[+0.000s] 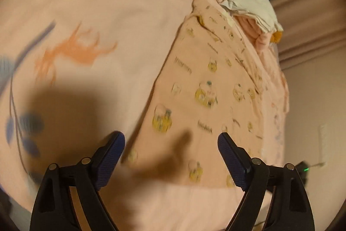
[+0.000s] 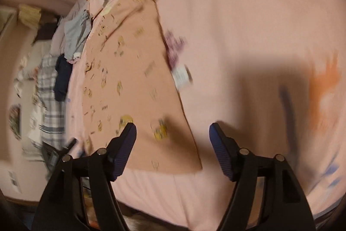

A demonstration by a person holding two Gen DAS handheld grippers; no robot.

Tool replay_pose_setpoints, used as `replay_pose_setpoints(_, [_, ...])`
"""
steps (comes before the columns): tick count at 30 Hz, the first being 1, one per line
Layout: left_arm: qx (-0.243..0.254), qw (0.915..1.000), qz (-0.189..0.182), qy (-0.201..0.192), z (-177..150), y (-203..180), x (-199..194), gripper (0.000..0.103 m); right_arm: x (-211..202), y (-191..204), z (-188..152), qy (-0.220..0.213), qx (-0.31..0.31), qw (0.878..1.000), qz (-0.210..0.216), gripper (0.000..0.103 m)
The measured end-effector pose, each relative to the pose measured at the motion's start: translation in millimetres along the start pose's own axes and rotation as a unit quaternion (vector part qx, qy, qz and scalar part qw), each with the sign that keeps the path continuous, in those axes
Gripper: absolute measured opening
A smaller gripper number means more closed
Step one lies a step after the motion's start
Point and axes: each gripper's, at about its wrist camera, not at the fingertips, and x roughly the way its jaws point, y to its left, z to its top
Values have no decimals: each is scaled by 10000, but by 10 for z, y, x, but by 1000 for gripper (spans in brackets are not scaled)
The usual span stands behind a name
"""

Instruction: Fold small clothes

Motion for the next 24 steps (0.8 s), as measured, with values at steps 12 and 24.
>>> replay_pose_setpoints(12, [-300,9896,-1124,850,-63,69,100,86,157,-93,-204,-108,61,9936,1122,70])
replay_pose_setpoints(24, [-901,9866,-1361,8,23,35,221,72,364,95,-177,61,-48,9869,1613,47])
